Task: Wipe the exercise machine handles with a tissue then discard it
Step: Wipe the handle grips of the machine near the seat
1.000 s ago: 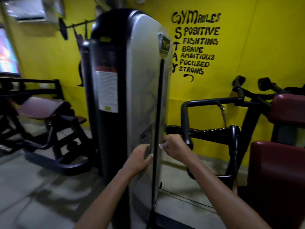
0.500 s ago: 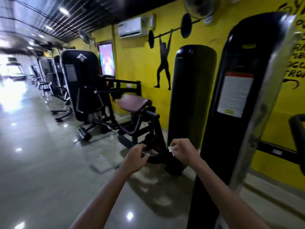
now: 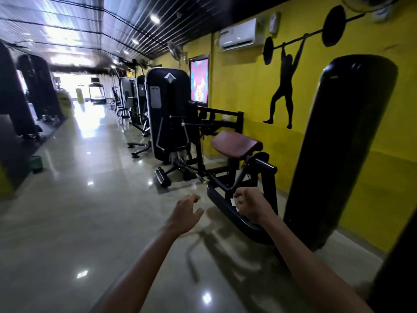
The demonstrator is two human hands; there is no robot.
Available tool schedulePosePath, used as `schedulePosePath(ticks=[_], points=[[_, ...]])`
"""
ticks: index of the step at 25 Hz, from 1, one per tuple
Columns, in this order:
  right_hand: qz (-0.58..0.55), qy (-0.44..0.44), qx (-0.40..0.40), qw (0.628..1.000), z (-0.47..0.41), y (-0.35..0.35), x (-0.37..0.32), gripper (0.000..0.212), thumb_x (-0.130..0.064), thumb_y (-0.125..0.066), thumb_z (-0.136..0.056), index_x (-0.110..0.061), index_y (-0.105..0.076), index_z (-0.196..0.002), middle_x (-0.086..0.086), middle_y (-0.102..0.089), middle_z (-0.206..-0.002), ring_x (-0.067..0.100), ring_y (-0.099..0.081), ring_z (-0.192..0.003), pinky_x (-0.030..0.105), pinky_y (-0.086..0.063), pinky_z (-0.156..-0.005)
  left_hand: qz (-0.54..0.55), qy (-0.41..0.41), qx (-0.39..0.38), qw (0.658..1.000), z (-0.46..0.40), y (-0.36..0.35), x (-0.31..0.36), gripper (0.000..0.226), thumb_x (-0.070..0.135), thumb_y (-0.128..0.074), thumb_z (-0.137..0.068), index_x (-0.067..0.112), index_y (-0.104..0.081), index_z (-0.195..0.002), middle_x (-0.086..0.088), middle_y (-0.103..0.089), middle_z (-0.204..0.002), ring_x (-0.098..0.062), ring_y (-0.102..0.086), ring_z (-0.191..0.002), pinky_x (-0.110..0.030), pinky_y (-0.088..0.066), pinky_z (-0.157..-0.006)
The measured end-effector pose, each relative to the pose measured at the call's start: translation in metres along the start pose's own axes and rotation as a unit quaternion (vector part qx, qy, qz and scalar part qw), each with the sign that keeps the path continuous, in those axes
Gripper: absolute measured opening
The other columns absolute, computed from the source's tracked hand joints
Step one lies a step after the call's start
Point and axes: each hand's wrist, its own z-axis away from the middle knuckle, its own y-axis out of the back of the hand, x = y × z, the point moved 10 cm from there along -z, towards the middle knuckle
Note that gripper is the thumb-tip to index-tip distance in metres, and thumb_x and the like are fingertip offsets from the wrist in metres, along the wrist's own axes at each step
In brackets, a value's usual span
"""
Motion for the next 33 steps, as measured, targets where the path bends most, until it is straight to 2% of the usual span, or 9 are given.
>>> schedulePosePath(ticks=[4,8,12,17,19,25,28,31,33], points=[[-0.013,0.030,0.005,0.999,-0.091,-0.030,-0.004,0.014,-0.015,-0.060,-0.083,-0.009,-0.069,-0.093,0.013,-0.071,-0.088,0.028,-0.066,-0.084,0.035,-0.055,-0.070,-0.015,0.011,0.008,1.000,-0.069,0.005,-0.046,0.043,0.020,-0.061,-0.089,0.004,-0.054,-0.128,-0.011,-0.059,-0.125,-0.021,-0.054,-0.115,-0.016,-0.034,-0.087],[-0.016,0.051,0.008,0.999,-0.199,-0.055,-0.004,0.014,-0.009,-0.056,-0.079,-0.009,-0.069,-0.085,0.012,-0.070,-0.081,0.027,-0.066,-0.079,0.035,-0.055,-0.068,-0.012,0.022,0.020,0.999,-0.160,0.014,-0.084,0.042,0.021,-0.062,-0.088,0.006,-0.055,-0.127,-0.010,-0.059,-0.125,-0.020,-0.053,-0.117,-0.018,-0.036,-0.092],[-0.017,0.068,-0.009,0.998,-0.278,-0.085,-0.011,0.015,-0.006,-0.058,-0.082,-0.003,-0.069,-0.090,0.016,-0.070,-0.084,0.028,-0.065,-0.081,0.034,-0.051,-0.067,-0.016,0.035,0.028,0.999,-0.231,0.018,-0.128,0.040,0.018,-0.063,-0.087,0.006,-0.056,-0.125,-0.009,-0.059,-0.122,-0.020,-0.054,-0.116,-0.017,-0.035,-0.090],[-0.035,0.061,-0.013,0.997,-0.385,-0.143,0.008,0.011,-0.006,-0.060,-0.082,-0.002,-0.069,-0.089,0.016,-0.070,-0.087,0.028,-0.065,-0.083,0.036,-0.053,-0.070,-0.012,0.045,0.015,0.999,-0.331,0.007,-0.204,0.038,0.017,-0.064,-0.085,0.003,-0.058,-0.121,-0.011,-0.061,-0.116,-0.023,-0.058,-0.109,-0.026,-0.043,-0.091],[-0.043,0.051,-0.001,0.998,-0.431,-0.164,0.016,0.011,-0.005,-0.061,-0.082,-0.002,-0.069,-0.089,0.015,-0.070,-0.087,0.026,-0.065,-0.082,0.036,-0.053,-0.070,-0.001,0.048,0.011,0.999,-0.375,0.004,-0.235,0.037,0.016,-0.064,-0.085,0.002,-0.059,-0.119,-0.011,-0.060,-0.111,-0.024,-0.059,-0.104,-0.027,-0.045,-0.087],[-0.040,-0.006,0.021,0.999,-0.568,-0.219,0.037,0.008,-0.008,-0.062,-0.082,-0.006,-0.069,-0.087,0.011,-0.070,-0.085,0.022,-0.066,-0.078,0.036,-0.055,-0.069,-0.009,0.021,-0.018,1.000,-0.527,0.003,-0.310,0.032,0.020,-0.064,-0.086,0.005,-0.061,-0.115,-0.007,-0.061,-0.110,-0.017,-0.055,-0.100,-0.020,-0.035,-0.077],[-0.036,-0.033,0.035,0.998,-0.625,-0.233,0.054,0.007,-0.007,-0.062,-0.081,-0.007,-0.068,-0.084,0.010,-0.070,-0.083,0.022,-0.065,-0.077,0.036,-0.055,-0.067,-0.003,-0.001,-0.041,0.999,-0.592,-0.011,-0.335,0.030,0.019,-0.063,-0.086,0.004,-0.062,-0.112,-0.009,-0.063,-0.109,-0.021,-0.058,-0.101,-0.024,-0.041,-0.081],[-0.024,-0.065,0.034,0.997,-0.684,-0.259,0.079,0.006,-0.009,-0.062,-0.081,-0.009,-0.067,-0.084,0.007,-0.070,-0.082,0.019,-0.065,-0.076,0.033,-0.055,-0.066,-0.008,-0.020,-0.073,0.997,-0.650,-0.035,-0.363,0.029,0.018,-0.061,-0.087,0.005,-0.061,-0.113,-0.007,-0.061,-0.107,-0.019,-0.057,-0.100,-0.023,-0.041,-0.080],[-0.022,-0.084,0.044,0.995,-0.723,-0.276,0.098,0.005,-0.011,-0.063,-0.081,-0.010,-0.067,-0.084,0.006,-0.070,-0.082,0.018,-0.065,-0.075,0.031,-0.053,-0.064,0.000,-0.032,-0.085,0.996,-0.693,-0.051,-0.381,0.025,0.018,-0.061,-0.086,0.005,-0.061,-0.108,-0.008,-0.062,-0.102,-0.022,-0.058,-0.096,-0.029,-0.044,-0.080]])
